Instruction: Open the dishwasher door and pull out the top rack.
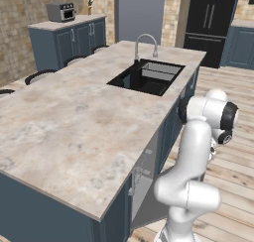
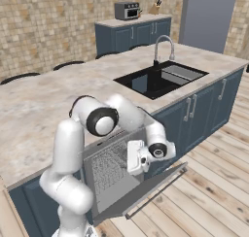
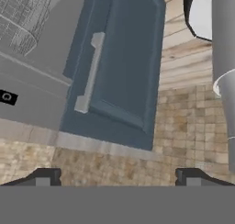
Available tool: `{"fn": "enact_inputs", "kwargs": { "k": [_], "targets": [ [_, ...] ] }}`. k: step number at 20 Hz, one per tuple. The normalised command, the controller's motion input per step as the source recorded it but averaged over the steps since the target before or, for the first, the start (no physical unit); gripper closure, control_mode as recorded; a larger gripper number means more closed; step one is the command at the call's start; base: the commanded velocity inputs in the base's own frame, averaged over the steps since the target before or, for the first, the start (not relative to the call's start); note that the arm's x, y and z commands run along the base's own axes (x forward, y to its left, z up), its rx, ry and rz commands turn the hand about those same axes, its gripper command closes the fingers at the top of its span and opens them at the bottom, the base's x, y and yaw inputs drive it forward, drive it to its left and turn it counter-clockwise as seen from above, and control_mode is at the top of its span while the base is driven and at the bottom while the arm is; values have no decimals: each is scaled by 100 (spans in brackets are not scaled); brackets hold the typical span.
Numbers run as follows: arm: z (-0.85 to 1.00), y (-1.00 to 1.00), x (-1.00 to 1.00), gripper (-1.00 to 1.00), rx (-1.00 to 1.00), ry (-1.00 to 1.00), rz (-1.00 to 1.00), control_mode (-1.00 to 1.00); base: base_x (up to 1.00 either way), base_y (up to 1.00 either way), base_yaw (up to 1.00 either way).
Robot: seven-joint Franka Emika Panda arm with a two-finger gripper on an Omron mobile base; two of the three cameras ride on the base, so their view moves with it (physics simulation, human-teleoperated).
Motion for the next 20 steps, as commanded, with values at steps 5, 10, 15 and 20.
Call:
{"fn": "enact_inputs", "kwargs": {
  "k": [5,10,15,20],
  "targets": [
    [-65,-9,88,-100,0,54,-10,-100,0,0,0],
    [-97,1,74,-100,0,51,-8,-100,0,0,0],
    [-46,23,41,-100,0,16,-1,-100,0,0,0],
    [-49,22,60,-100,-6,-3,0,-100,0,0,0]
  ]
}}
